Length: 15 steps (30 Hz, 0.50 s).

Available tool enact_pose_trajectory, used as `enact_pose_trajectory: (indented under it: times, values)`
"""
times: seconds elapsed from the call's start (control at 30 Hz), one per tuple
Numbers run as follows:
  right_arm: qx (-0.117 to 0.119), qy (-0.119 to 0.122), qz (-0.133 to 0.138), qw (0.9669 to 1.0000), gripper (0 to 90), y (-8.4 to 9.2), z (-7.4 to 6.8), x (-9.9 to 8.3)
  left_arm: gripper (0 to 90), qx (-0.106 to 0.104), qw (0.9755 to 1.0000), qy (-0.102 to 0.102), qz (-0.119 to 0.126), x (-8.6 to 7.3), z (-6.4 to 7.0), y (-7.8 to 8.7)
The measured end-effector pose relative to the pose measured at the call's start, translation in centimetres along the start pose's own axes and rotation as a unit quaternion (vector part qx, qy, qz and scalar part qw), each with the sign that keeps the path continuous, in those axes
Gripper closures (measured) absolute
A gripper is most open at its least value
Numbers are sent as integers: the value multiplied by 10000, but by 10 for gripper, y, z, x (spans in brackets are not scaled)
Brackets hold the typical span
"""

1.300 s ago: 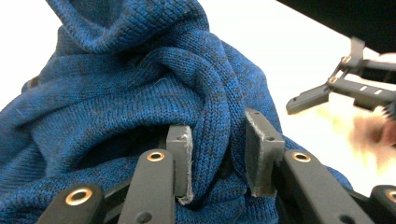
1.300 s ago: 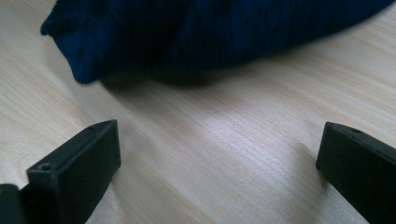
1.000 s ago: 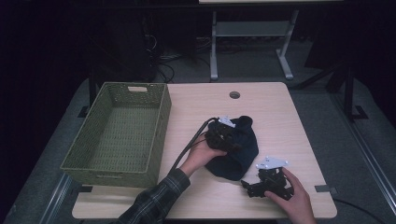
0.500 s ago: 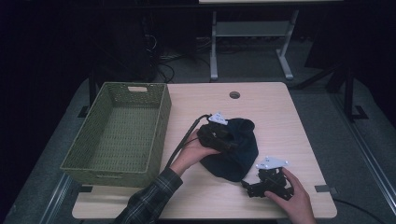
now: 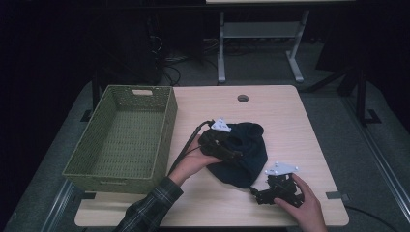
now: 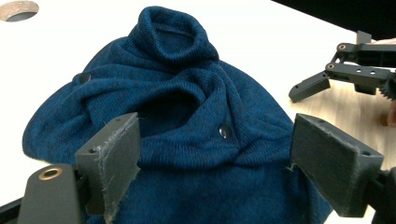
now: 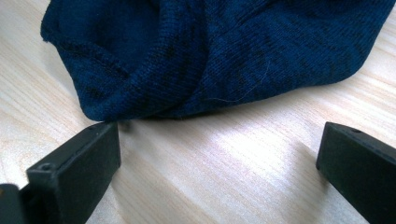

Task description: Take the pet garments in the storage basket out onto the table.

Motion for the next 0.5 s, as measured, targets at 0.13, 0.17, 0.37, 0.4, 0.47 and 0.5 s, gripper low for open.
enact_pose_trajectory:
  times: [0.13,0.17,0.37,0.4,0.47,0.5]
  values:
    - [4,-5,-3,10000,0,0,0,0,160,86,10000,0,29,-7,1,8]
    - [4,-5,-1,10000,0,0,0,0,160,113,9999,-23,17,-9,1,10]
    - [3,0,0,10000,0,0,0,0,161,211,9998,8,8,-19,2,19]
    - [3,2,0,10000,0,0,0,0,160,252,9997,54,41,-23,3,23]
    - [2,1,3,10000,0,0,0,0,161,261,9996,90,61,-28,4,26]
    - [3,-2,2,10000,0,0,0,0,160,275,9996,66,28,-31,4,27]
Point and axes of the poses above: each handheld gripper's, and its own axes: y roughly backward along the jaws, x roughly out of its top, z roughly to its right, the point moved 8 cm from there along -y, roughly forward along the jaws, and after that the axes turned 3 degrees about y, right-handed, at the moved point
